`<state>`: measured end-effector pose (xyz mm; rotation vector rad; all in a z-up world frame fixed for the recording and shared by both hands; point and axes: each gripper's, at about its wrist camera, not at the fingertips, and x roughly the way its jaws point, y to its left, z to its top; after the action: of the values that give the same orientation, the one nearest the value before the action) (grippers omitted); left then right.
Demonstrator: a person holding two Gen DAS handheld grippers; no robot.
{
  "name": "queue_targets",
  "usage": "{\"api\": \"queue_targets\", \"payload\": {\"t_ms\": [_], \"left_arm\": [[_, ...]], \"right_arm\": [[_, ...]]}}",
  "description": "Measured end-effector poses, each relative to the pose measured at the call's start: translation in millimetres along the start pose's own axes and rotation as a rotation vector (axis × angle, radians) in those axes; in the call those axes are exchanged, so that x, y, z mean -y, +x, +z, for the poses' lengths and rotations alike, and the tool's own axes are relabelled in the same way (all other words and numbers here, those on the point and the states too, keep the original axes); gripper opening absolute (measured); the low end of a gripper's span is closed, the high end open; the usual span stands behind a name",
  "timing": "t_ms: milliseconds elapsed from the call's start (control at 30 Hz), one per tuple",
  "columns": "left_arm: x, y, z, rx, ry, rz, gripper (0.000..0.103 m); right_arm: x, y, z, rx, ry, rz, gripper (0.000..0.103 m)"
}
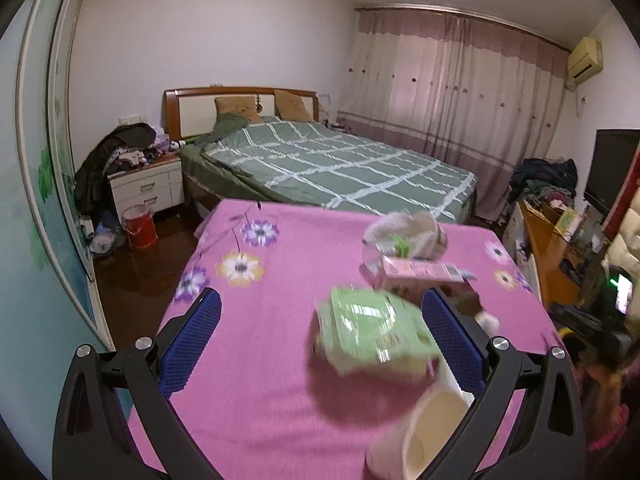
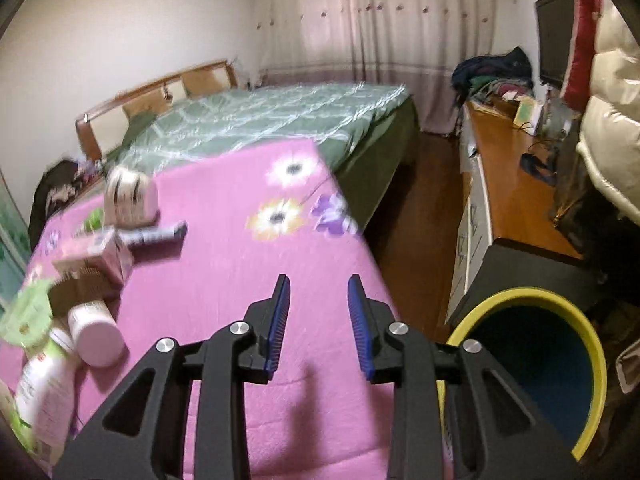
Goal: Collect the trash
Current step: 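Grasp the white paper cup with the left gripper, then carry the paper cup with the left gripper over the yellow bin and release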
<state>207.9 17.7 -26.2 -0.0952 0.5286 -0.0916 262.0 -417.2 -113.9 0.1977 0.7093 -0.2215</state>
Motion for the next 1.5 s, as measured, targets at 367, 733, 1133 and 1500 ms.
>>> {"api": "queue_targets", "payload": {"t_ms": [367, 733, 1133, 1500], "left_arm": [[36.3, -66.6, -82.9, -0.134, 0.141, -0.238, 0.099], [54.2, -12.4, -104.7, -0.222, 0.09, -0.259, 0.084], [57.9, 12.0, -92.7, -0.21, 0.108, -0.252, 0.053], [62.3, -20.3, -62.1, -0.136, 0.152, -0.16, 0.053]], "right_arm": [[-11.9, -0.3, -5.0, 0.001, -0.029, -0.018, 0.038], [-15.1, -5.4, -5.3, 0.034, -0.052, -0.036, 0.039], [-14.7, -2.8, -5.4, 0.022, -0.043, -0.024, 0.04], [-7.1, -13.7, -9.1, 0.034, -0.039, 0.003, 0.04]]}}
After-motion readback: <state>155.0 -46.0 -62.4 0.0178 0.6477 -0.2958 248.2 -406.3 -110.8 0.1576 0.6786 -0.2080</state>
